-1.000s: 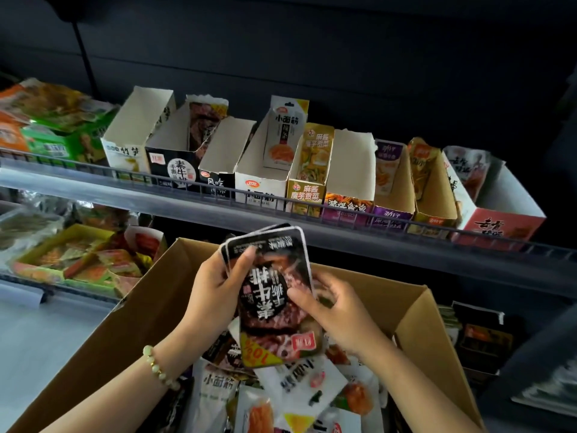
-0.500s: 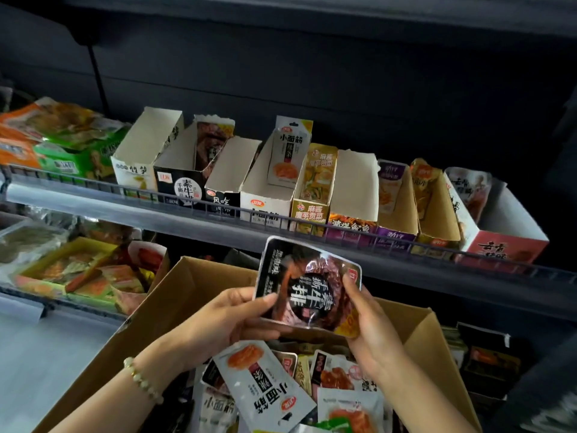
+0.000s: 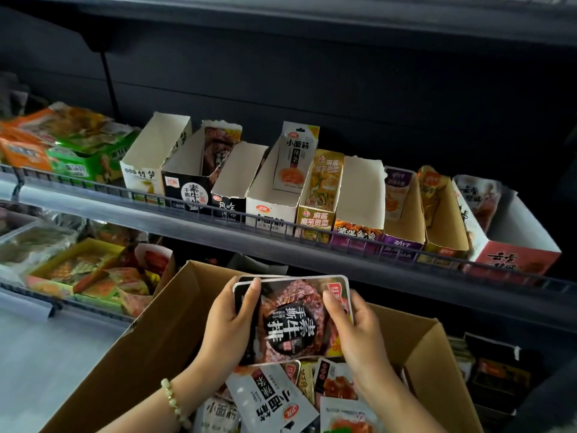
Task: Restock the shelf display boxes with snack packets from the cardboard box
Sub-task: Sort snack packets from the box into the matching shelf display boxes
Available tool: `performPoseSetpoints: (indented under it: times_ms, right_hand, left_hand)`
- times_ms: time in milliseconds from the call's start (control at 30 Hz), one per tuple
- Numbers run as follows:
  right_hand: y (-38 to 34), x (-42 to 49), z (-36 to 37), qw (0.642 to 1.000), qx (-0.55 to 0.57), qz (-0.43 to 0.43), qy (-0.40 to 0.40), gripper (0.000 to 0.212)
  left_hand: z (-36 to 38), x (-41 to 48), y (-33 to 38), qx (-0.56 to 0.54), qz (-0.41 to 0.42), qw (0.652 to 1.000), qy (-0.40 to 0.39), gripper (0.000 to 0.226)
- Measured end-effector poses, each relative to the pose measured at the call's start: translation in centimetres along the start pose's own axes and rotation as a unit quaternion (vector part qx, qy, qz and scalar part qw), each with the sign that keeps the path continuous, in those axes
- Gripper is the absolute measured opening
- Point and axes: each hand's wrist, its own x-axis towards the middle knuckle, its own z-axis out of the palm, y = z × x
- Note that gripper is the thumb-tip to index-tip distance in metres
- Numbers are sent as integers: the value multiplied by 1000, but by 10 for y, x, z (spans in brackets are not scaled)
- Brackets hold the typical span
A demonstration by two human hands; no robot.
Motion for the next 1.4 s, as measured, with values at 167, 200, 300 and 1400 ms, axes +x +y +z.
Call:
performPoseSetpoints:
  times_ms: [167, 200, 300, 1400]
  right_hand:
    - [-7, 1, 2, 992, 46, 93, -66, 54]
    - [-8, 1, 3, 989, 65, 111, -80, 54]
    - [-17, 6, 10, 977, 105, 148, -114, 50]
    - [-209, 337, 256, 745, -606, -159, -231, 60]
  left_hand:
    - [-4, 3, 12, -151, -69, 986, -23, 39]
    - [-4, 5, 15, -173, -77, 981, -29, 41]
    - [-9, 14, 26, -176, -48, 983, -17, 41]
    - [-148, 288, 17, 490, 201, 840, -115, 58]
